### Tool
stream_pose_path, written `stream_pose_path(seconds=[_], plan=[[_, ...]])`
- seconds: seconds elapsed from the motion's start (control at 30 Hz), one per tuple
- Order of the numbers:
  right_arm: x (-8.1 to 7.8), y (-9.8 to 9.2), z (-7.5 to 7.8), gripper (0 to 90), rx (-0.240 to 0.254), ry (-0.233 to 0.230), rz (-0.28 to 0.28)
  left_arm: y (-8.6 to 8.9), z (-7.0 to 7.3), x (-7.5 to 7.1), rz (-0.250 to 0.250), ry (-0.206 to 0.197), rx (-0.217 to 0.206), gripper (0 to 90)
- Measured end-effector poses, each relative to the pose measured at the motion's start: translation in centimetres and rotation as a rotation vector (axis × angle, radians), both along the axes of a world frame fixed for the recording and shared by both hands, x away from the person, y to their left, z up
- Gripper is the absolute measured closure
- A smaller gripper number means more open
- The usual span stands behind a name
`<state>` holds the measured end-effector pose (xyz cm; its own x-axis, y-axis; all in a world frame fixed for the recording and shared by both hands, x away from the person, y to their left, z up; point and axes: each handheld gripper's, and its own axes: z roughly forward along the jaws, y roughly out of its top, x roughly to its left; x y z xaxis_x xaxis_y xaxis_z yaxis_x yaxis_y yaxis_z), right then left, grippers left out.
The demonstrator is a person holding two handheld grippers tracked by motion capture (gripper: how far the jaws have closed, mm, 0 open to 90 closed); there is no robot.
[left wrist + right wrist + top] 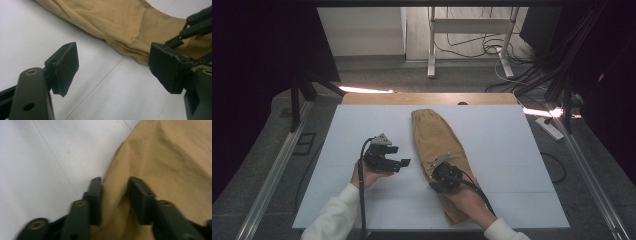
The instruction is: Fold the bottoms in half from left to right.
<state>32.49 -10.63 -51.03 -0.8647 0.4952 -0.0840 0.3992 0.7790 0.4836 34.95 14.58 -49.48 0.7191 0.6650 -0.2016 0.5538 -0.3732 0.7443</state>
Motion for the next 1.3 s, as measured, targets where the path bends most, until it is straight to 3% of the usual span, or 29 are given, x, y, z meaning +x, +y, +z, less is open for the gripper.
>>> stream_pose_path(seconds=[0.13,0.27,0.47,0.63,0.87,1.1,1.3], plan=[[0.2,-0.2,0.1,80.0,-0.013,0.003,0.001,0.0,0.0,0.0,-0.002,0.001,0.003,24.4],[0.4,-0.5,0.2,83.6,-0.001,0.017,-0.011,0.0,-0.1,0.0,0.0,0.002,0.003,24.4],[0.8,-0.9,0.2,84.5,0.046,0.06,-0.027,0.0,-0.1,0.1,0.001,0.001,0.003,24.4],[0.5,-0.7,0.3,85.0,0.047,0.053,-0.011,0.0,-0.1,0.1,0.002,0.001,0.005,24.3],[0.3,-0.6,0.6,85.2,0.105,0.069,-0.004,0.1,0.0,0.1,0.004,-0.002,0.004,24.3],[-0.4,0.6,0.8,85.1,0.146,0.094,0.035,0.4,0.1,0.2,0.011,-0.003,0.003,24.3],[-1.2,2.1,0.6,85.0,0.151,0.098,0.071,0.7,0.1,0.2,0.018,-0.005,-0.003,24.4]])
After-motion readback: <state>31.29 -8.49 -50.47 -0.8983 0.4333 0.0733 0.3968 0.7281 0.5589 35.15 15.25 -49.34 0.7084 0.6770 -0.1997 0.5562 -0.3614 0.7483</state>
